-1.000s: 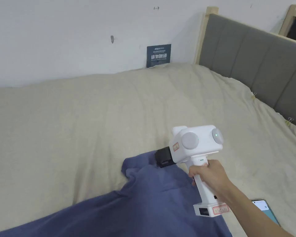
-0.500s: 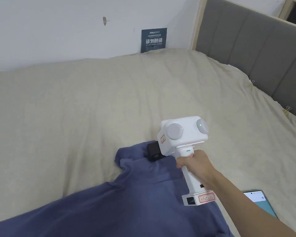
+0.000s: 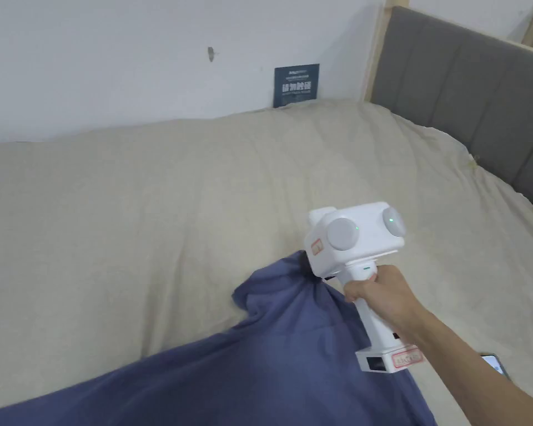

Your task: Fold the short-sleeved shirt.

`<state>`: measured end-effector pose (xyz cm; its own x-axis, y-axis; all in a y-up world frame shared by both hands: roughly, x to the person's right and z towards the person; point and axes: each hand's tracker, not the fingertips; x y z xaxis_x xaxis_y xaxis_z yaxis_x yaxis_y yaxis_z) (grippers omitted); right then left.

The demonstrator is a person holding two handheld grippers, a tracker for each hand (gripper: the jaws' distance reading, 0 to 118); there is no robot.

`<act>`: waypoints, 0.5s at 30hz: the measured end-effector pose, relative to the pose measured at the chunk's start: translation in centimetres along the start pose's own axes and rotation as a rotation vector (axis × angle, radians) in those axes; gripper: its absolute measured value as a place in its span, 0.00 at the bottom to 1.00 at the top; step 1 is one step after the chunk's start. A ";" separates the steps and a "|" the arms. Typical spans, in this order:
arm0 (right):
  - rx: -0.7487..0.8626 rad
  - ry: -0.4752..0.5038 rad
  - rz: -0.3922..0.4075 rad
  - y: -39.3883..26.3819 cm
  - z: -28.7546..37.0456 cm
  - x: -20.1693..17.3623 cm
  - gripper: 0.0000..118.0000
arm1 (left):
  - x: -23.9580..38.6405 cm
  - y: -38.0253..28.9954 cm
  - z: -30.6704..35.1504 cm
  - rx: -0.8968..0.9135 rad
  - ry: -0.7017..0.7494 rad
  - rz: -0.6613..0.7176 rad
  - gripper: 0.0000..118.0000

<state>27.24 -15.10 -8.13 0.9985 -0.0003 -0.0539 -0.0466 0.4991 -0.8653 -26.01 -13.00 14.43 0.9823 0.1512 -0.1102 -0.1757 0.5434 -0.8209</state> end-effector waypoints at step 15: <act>0.041 0.035 0.039 0.0 2.4 -1.6 0.05 | -1.9 8.3 -5.8 -0.079 0.115 -0.002 0.87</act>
<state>25.67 -13.06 -6.84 0.9944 -0.0099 -0.1049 -0.0834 0.5341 -0.8413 -28.94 -13.53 4.55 0.9844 0.0522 -0.1682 -0.1726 0.4766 -0.8620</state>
